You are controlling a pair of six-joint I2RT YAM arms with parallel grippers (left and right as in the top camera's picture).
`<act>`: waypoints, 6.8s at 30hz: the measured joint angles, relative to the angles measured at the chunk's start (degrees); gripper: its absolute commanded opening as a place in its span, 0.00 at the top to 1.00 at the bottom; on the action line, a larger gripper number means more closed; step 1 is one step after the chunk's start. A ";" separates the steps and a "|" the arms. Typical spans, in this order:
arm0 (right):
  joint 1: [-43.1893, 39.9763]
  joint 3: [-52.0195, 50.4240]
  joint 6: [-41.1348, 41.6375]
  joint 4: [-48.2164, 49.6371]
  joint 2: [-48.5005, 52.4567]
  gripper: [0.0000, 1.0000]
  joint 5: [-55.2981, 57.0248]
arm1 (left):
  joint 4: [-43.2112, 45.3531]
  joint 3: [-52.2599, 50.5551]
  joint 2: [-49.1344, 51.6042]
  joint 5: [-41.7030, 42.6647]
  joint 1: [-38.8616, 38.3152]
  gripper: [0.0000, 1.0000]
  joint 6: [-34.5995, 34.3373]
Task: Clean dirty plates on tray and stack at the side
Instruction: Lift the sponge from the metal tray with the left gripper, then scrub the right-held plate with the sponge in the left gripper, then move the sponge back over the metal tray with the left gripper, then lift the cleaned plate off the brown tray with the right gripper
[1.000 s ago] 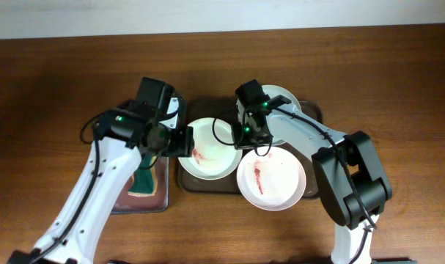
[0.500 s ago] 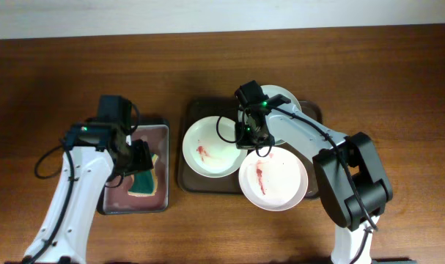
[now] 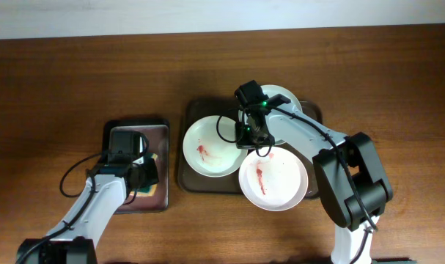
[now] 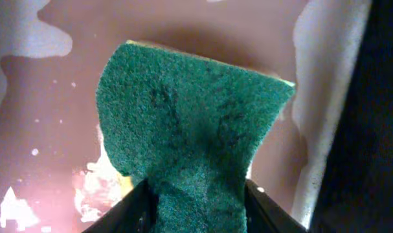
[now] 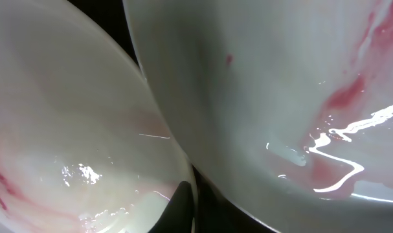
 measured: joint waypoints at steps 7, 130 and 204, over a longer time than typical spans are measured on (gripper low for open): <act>0.00 0.00 -0.02 0.07 0.00 0.96 -0.42 | -4.13 2.84 2.84 3.52 -0.07 0.31 -2.49; -2.80 0.09 11.72 -1.88 -0.17 0.96 0.15 | -25.57 51.19 40.30 14.86 -23.06 1.00 -22.03; 27.32 0.04 -24.15 -7.67 -22.67 0.96 64.76 | -43.71 40.35 22.95 8.26 8.63 1.00 1.66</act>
